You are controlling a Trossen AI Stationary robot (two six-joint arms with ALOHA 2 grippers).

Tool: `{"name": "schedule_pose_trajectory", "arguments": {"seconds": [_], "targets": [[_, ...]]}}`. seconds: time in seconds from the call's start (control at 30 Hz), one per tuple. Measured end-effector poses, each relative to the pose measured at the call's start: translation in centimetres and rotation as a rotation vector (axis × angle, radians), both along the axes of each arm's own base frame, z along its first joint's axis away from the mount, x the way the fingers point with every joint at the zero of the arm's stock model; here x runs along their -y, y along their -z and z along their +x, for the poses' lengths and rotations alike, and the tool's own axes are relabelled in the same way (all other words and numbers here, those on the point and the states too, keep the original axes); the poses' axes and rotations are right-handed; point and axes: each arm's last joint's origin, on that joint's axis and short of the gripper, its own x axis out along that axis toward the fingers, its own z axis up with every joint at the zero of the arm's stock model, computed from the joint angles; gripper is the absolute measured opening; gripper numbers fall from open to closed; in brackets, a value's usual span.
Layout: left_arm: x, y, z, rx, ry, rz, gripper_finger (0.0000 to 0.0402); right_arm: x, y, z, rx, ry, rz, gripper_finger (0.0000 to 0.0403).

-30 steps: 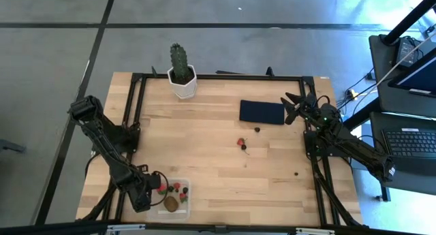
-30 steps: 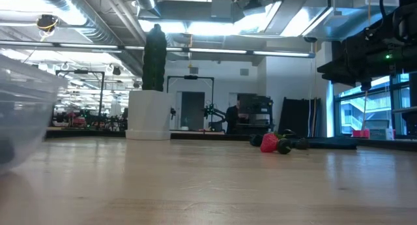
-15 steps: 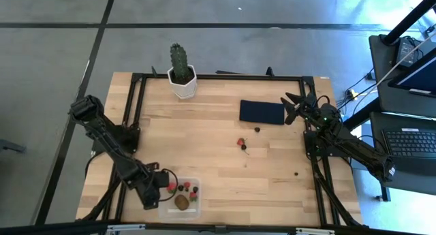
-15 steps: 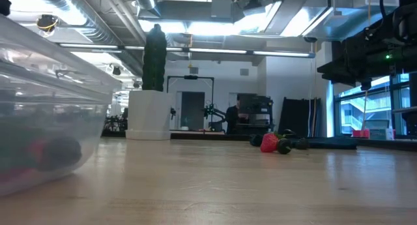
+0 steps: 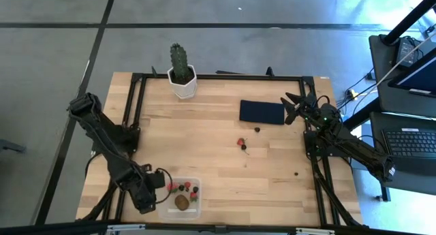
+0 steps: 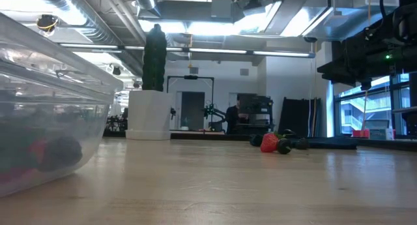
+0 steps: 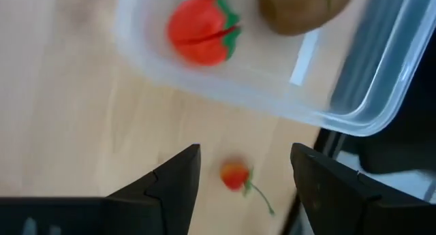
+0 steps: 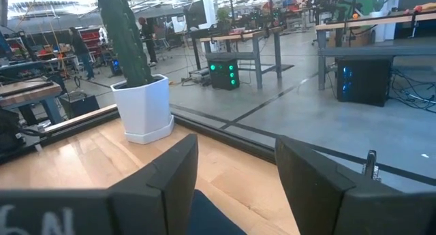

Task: Pick and placing Produce into tupperware
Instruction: Put the strawberry in the transparent bin

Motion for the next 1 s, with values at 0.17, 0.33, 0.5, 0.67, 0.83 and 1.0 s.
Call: {"name": "schedule_pose_trajectory", "arguments": {"seconds": [0.17,0.33,0.5,0.67,0.83,1.0], "targets": [[0.5,-1.8,-0.5,-0.084,-0.262,-0.041,0.0220,0.0,0.0,0.0,-0.001,0.000,-0.001,0.0198],[1.0,-1.5,-0.9,-0.184,-0.544,-0.102,0.0220,0.0,0.0,0.0,-0.014,0.000,-0.016,0.0198],[2.2,-0.2,-0.6,-0.346,-0.719,-0.162,0.0220,0.0,0.0,0.0,-0.027,0.000,-0.030,0.0198],[3.3,1.3,-0.1,-0.355,-0.758,-0.157,0.0220,0.0,0.0,0.0,-0.030,-0.001,-0.034,0.0198],[3.9,3.0,0.3,-0.389,-0.834,-0.124,0.0220,0.0,0.0,0.0,-0.030,-0.001,-0.034,0.0198],[4.4,4.5,0.5,-0.435,-0.866,-0.085,0.0220,0.0,0.0,0.0,-0.034,-0.001,-0.037,0.0198]]}}
